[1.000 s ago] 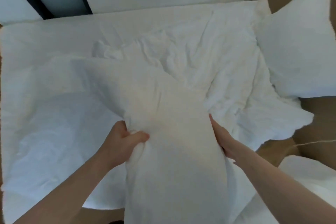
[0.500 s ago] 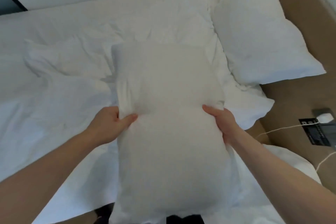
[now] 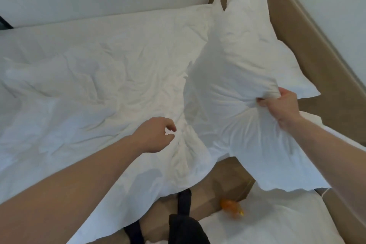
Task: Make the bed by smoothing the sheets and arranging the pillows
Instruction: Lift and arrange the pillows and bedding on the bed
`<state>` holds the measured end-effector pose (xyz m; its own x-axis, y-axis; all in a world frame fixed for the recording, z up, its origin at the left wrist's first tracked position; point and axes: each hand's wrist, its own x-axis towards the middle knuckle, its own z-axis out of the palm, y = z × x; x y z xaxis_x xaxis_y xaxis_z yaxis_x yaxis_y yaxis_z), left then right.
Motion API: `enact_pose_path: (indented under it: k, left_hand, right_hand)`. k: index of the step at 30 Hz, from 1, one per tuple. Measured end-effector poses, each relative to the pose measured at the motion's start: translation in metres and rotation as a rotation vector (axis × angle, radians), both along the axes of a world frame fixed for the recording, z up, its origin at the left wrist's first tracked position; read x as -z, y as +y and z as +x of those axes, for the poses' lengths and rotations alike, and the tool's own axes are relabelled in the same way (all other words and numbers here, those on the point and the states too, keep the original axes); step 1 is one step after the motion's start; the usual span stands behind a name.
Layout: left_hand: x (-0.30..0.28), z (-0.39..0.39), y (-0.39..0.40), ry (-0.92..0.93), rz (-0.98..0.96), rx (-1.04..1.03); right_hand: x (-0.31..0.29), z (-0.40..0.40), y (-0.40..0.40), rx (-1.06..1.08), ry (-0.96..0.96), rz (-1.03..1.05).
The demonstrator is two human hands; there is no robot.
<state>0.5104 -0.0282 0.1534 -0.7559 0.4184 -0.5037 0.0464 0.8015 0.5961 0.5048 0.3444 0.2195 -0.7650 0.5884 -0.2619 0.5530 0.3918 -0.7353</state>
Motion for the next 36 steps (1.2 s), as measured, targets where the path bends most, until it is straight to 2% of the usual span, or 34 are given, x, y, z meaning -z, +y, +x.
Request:
enact_pose_path:
  k: [4,7,10,13,15,17,20,22,24,27,30,36]
  left_hand:
    - [-0.003,-0.021,0.032,0.074,-0.018,0.041]
    - [0.007,-0.039,0.057,0.086,-0.044,-0.01]
    - [0.02,-0.047,0.085,0.052,-0.08,-0.035]
    - [0.033,-0.058,0.112,0.021,-0.13,-0.035]
    - [0.042,-0.068,0.128,0.016,-0.148,-0.026]
    - [0.052,-0.078,0.142,0.024,-0.161,-0.031]
    - [0.069,-0.086,0.153,0.013,-0.182,-0.033]
    - [0.08,-0.087,0.155,-0.007,-0.203,-0.031]
    - [0.09,-0.083,0.153,-0.025,-0.224,-0.028]
    - [0.099,-0.075,0.149,-0.063,-0.26,-0.021]
    - [0.098,-0.071,0.144,-0.097,-0.298,-0.009]
    - [0.08,-0.082,0.15,-0.053,-0.258,-0.022]
  right_hand:
    - [-0.004,-0.019,0.066,0.003,0.029,0.132]
    - [-0.006,-0.045,0.109,0.024,0.085,0.173]
    - [0.0,-0.067,0.149,0.038,0.172,0.165]
    - [0.016,-0.092,0.193,0.041,0.165,0.189]
    - [0.046,-0.102,0.223,-0.011,0.047,0.298]
    - [0.085,-0.106,0.249,-0.047,-0.182,0.41]
    - [0.142,-0.091,0.269,0.007,-0.51,0.422]
    - [0.17,-0.076,0.274,0.017,-0.574,0.416]
    - [0.18,-0.066,0.272,0.043,-0.53,0.406]
    - [0.176,-0.055,0.261,0.021,-0.338,0.436]
    - [0.168,-0.048,0.241,-0.121,-0.139,0.507]
    - [0.144,-0.053,0.199,-0.197,-0.001,0.56]
